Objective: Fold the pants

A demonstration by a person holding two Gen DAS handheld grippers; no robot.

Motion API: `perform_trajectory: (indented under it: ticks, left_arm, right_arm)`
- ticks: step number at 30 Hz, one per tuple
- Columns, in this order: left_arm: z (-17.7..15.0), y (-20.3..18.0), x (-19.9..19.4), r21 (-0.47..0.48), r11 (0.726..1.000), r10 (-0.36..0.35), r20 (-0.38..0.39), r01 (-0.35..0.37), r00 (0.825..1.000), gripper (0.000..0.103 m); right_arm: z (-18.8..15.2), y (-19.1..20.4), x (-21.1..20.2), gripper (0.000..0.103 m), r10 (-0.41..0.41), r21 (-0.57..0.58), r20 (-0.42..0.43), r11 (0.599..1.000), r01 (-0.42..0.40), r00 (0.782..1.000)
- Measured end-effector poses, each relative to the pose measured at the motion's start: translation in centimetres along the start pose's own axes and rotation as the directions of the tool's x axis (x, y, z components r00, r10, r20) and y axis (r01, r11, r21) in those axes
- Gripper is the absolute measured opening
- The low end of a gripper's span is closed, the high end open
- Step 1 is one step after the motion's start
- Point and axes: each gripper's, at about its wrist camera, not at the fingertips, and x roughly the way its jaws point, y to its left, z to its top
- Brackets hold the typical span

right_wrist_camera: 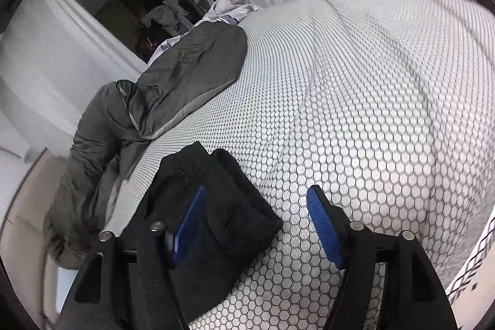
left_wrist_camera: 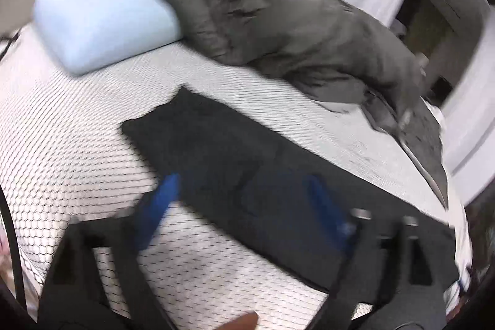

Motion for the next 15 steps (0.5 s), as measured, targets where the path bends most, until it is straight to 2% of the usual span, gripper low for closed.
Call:
perform_trajectory:
  ticks: [1,3,5,6,7,9,12,15]
  left_arm:
    - [-0.2,-1.3,-0.1,0.03,0.999,-0.032,-0.003,0.032,0.999,0.099]
    - [-0.9,-3.7,0.5,0.075,0.993,-0.091,-0.033,0.094,0.995,0.102]
    - [-1.9,-5.8,1.6,0.108,0.984,-0.133,-0.084,0.142,0.988,0.102]
    - [-2.6,-6.8,2.2,0.127,0.979,-0.144,-0.115,0.159,0.983,0.102]
    - [-3.1,-7.7,2.6,0.14,0.975,-0.155,-0.135,0.173,0.979,0.102]
    - [-4.3,-9.6,3.6,0.168,0.962,-0.186,-0.177,0.216,0.967,0.102]
    - [-6.6,-12.6,5.1,0.25,0.929,-0.207,-0.253,0.271,0.945,0.102]
    - [-9.0,-14.8,6.8,0.313,0.902,-0.193,-0.322,0.297,0.927,0.102]
  right_arm:
    - [-0.2,1.0,0.8,0.084,0.002,-0.055,-0.038,0.998,-0.004,0.999]
    - [-1.0,2.5,2.5,0.087,-0.03,-0.155,-0.115,0.988,0.012,0.993]
    - [-2.0,3.1,4.1,0.087,-0.197,-0.264,-0.136,0.952,0.156,0.971]
    - [-2.3,3.0,4.4,0.087,-0.244,-0.294,-0.141,0.936,0.194,0.96]
    - [-2.4,2.8,4.1,0.087,-0.25,-0.295,-0.142,0.934,0.2,0.958]
    - [-2.1,2.4,2.5,0.087,-0.225,-0.272,-0.129,0.945,0.184,0.966]
    - [-1.2,2.5,-0.3,0.087,-0.171,-0.272,-0.065,0.951,0.147,0.983]
    - [0.4,4.4,0.5,0.087,-0.097,-0.29,-0.082,0.954,0.07,0.992]
